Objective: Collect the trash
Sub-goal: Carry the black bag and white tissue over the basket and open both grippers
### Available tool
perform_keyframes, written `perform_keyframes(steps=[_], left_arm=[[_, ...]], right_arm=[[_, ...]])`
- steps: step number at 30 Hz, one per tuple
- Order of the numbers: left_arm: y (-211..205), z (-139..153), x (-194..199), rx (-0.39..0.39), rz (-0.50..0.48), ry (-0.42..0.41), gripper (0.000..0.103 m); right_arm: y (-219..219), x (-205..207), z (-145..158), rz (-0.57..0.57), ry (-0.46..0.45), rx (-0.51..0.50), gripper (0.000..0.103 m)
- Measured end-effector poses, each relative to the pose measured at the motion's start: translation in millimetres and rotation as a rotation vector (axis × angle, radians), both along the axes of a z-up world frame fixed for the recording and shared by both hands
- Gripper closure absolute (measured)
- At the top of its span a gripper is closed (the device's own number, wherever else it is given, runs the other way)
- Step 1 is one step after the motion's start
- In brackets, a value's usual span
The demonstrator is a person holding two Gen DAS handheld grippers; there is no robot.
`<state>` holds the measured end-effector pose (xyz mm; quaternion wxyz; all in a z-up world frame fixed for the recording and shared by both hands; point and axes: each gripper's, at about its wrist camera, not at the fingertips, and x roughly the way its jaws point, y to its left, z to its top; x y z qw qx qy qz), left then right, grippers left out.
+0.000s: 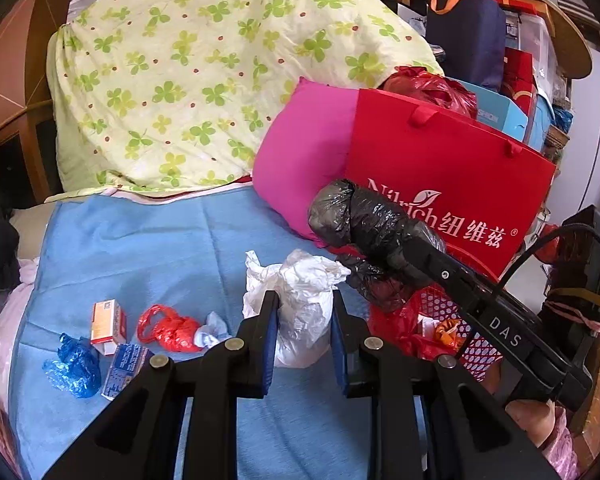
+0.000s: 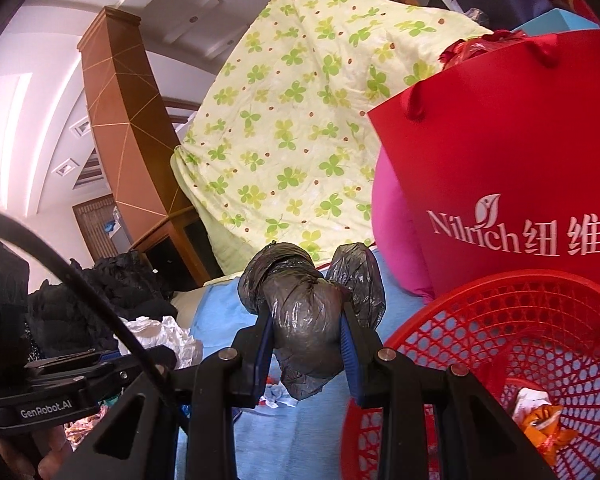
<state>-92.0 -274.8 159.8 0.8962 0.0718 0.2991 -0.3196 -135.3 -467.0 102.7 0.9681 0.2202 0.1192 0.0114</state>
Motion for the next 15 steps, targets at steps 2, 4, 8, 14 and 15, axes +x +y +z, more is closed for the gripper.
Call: perform_keyframes(steps=[2, 4, 8, 14, 15], left_arm=[[-6.0, 0.4, -1.3, 0.003, -0.008, -0.004, 0.078], [-10.8, 0.1, -2.1, 0.004, -0.016, -0.003, 0.078], [-24.0, -2.0, -3.9, 0.012, -0.035, -0.002, 0.078], [-42.0, -9.0, -0.6, 0.019, -0.054, 0.018, 0.078], [-44.2, -10.1, -0.1, 0.02, -0.057, 0.02, 0.078]], right_arm=[[-5.3, -3.7, -1.0, -0.01, -0.001, 0.0, 0.07], [-11.0, -8.4, -3.0, -0.018, 0.0, 0.005, 0.07], [-25.9, -16.9, -7.1, -0.045, 0.004, 0.018, 0.07], [-47.9, -25.4, -11.3, -0.088, 0.013, 0.041, 0.07], [-50.4, -26.4, -11.9, -0.095, 0.016, 0.043, 0.07]])
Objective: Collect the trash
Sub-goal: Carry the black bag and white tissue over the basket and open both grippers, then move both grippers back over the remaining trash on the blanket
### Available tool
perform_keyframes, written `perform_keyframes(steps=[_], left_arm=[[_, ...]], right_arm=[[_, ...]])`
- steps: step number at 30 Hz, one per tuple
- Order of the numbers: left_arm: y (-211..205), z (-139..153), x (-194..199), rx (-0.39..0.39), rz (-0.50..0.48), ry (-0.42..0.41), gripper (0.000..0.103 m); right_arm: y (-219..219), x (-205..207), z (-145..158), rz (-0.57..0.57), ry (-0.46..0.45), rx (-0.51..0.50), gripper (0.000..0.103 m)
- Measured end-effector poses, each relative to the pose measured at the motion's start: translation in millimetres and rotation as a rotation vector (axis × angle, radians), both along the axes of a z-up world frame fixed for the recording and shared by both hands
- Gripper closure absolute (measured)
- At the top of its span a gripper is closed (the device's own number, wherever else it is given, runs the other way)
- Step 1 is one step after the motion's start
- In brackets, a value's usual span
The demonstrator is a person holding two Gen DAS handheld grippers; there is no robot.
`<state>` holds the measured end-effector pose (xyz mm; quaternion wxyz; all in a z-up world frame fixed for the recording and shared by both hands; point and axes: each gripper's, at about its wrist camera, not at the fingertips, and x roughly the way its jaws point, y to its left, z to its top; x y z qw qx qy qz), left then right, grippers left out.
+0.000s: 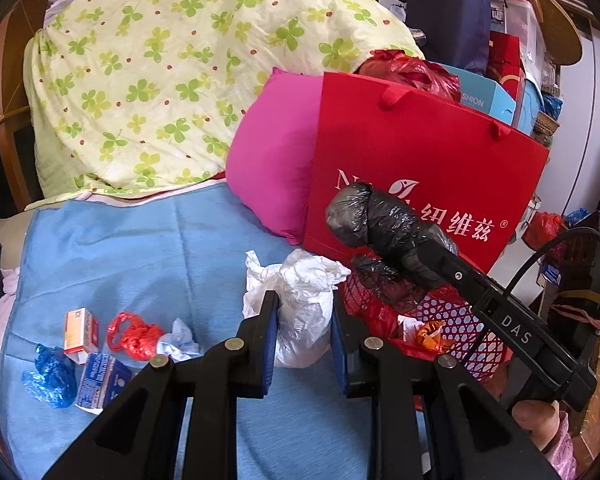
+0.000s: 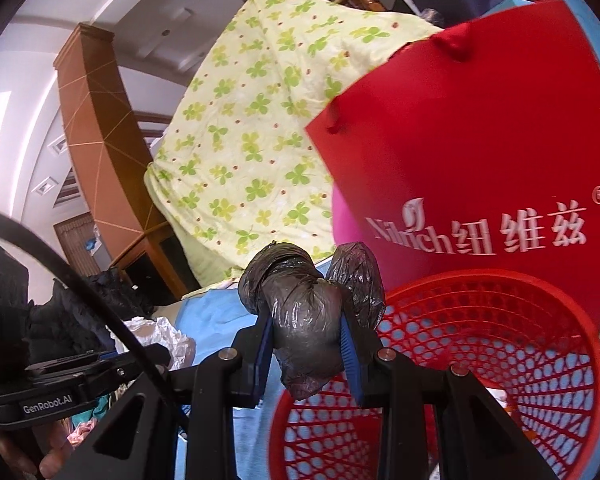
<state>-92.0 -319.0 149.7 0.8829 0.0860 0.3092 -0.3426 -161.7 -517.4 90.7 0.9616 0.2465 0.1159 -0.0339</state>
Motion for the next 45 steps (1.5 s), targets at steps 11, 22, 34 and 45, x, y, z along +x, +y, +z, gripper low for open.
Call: perform_keyframes(steps=[11, 22, 34, 45], left_arm=[[-26.5, -13.8, 6.9, 0.009, -0.038, 0.033, 0.077], [-73.4, -27.1, 15.7, -0.004, -0.152, 0.091, 0.076], [-69.3, -28.5, -2.2, 0.087, -0.13, -0.023, 0.034], [0.5, -23.0, -0.3, 0.26, 0.074, -0.185, 0.033]], right_arm=[[-13.0, -6.6, -3.7, -0.043, 0.023, -0.015, 0.069], [-21.1, -14.5, -2.5, -0.086, 0.006, -0.011, 0.069], [-29.7, -22.5, 1.4, -0.178, -0.034, 0.059, 0.046], [15.2, 5.3, 16.1, -0.087, -0.054, 0.031, 0.046]])
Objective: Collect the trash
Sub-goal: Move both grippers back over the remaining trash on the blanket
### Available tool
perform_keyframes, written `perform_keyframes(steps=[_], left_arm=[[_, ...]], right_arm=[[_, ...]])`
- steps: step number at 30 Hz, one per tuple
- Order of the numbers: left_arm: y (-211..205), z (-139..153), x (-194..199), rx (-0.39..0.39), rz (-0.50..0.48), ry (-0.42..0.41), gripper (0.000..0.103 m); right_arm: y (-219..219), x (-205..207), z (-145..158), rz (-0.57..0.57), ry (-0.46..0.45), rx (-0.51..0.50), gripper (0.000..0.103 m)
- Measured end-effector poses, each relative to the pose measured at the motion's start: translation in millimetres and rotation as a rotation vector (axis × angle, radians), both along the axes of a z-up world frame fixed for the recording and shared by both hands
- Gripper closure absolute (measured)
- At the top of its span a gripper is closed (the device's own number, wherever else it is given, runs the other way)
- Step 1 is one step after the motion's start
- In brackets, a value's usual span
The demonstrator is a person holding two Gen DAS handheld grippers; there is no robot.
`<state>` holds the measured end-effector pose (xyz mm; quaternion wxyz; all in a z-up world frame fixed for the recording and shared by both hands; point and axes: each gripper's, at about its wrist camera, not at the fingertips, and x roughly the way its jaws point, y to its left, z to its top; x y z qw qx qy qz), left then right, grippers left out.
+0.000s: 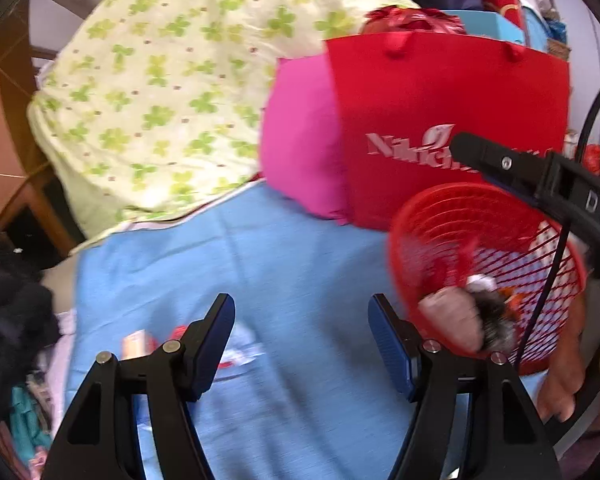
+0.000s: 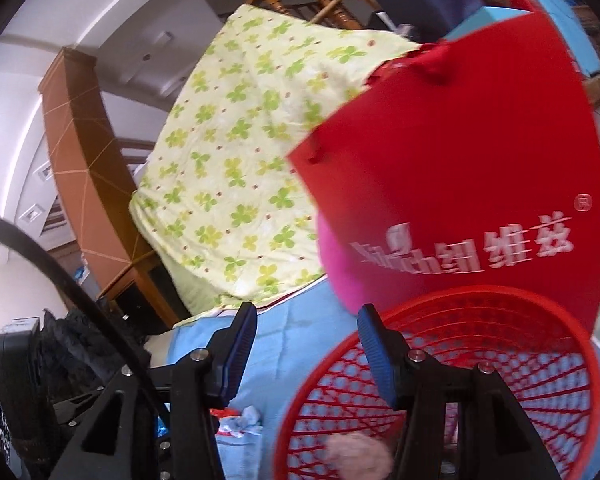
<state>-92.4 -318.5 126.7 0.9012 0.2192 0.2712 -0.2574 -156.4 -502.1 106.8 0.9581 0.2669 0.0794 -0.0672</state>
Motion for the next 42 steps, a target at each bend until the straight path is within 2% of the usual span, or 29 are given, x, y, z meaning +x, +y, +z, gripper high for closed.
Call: perform_keyframes(steps=[11, 27, 31, 37, 42], left_arm=[[88.7, 4.1, 14.4, 0.011, 0.172, -0.045, 0.033], [162.8, -15.0, 45.6, -0.022, 0.301, 0.0, 0.033], [192.0, -34.8, 59.7, -0.024, 0.358, 0.059, 0.033], [261.3, -75.9, 86.4, -0.011, 0.515, 0.162, 0.033], [300.4, -90.1, 99.7, -0.006, 0.592, 0.185, 0.033]], right_arm=[[83.3, 53.6, 3.9, 0.157, 0.026, -0.085, 0.046], [159.4, 107.7, -20.2, 0.313, 0.153, -0.121, 0.046], [170.0, 125.1, -32.9, 0.372, 0.231, -0.115, 0.046], [191.9, 156.8, -65.5, 0.482, 0.416, -0.093, 0.046], [213.6, 177.1, -91.5, 0.538, 0.531, -0.098, 0.046]])
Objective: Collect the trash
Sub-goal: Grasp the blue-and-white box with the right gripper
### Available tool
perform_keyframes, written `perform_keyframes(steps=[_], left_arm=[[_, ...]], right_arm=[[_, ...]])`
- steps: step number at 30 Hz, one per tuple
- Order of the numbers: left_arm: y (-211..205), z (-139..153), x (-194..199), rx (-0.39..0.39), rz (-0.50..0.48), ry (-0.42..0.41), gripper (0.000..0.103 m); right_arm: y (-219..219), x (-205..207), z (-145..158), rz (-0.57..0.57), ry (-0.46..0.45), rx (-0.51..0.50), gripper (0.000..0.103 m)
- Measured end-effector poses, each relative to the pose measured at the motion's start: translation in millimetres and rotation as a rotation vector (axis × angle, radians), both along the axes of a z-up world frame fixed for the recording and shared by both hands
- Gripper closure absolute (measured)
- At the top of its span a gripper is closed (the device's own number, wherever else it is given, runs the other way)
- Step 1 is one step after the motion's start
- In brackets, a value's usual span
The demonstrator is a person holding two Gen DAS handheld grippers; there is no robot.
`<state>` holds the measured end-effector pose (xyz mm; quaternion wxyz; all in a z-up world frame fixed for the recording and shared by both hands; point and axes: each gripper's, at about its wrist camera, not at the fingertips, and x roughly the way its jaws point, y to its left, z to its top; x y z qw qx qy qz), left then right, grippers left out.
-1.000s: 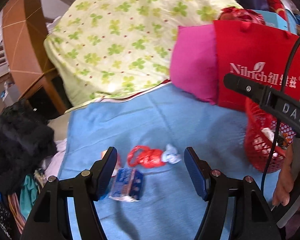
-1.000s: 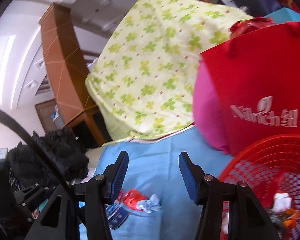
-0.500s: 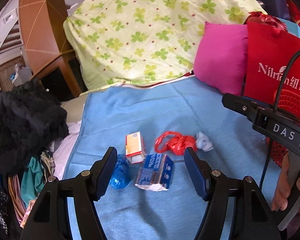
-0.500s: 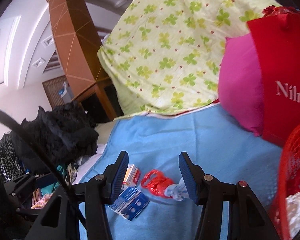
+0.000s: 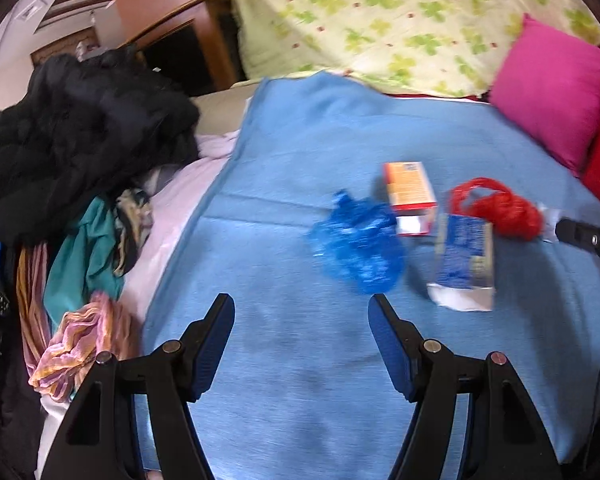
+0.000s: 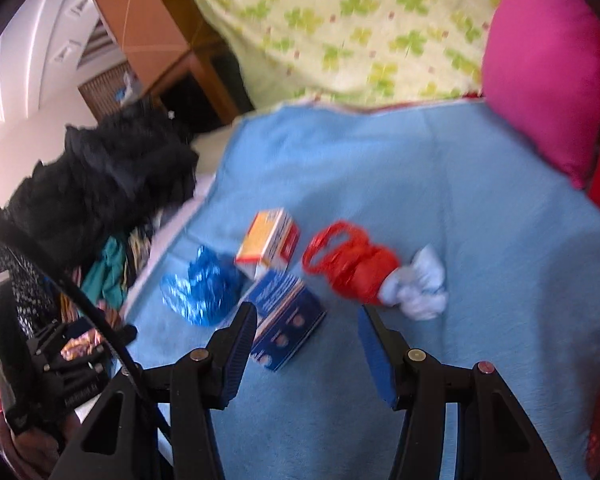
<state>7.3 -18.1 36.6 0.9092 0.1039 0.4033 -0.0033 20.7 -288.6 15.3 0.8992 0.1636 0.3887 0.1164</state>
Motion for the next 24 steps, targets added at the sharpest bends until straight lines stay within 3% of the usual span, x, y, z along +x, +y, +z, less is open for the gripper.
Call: perform_keyframes(steps=[8, 10, 15, 17, 20, 21, 23, 24], left_arm=[[23.0, -2.5, 38.7, -0.063, -0.002, 0.022, 0.033], [26.9, -2.0, 47.4, -0.074, 0.003, 0.026, 0.033], [35.9, -5.0, 58.5, -0.065, 0.024, 0.032, 0.033], [36.8, -7.8, 60.5, -0.066, 0.02, 0.04, 0.033], [34.7, -10.9, 64.4, -0.072, 0.002, 0.049, 0.033], [33.0, -11.8, 66.8, -0.081, -0.005, 0.053, 0.033], [27.5, -13.2, 72.0, -0.108, -0.023, 0.063, 0.033], [23.1, -14.0, 74.9, -0.125, -0.037, 0.069, 0.033]], right_arm=[[45.2, 52.1, -40.8, 0.026, 0.185, 0.033, 0.044], [57.1, 59.3, -42.4, 0.033, 0.195, 0.049, 0.034], [99.9, 78.6, -53.7, 0.048, 0.221, -0.099, 0.028], [117.8, 89.3, -67.6, 0.063, 0.255, -0.206, 0.026], [117.8, 90.7, -72.5, 0.061, 0.227, -0.218, 0.026], [113.2, 91.1, -73.6, 0.053, 0.234, -0.197, 0.029], [100.8, 89.4, -72.0, 0.031, 0.227, -0.17, 0.065], [97.0, 89.0, -71.2, 0.036, 0.226, -0.155, 0.065]])
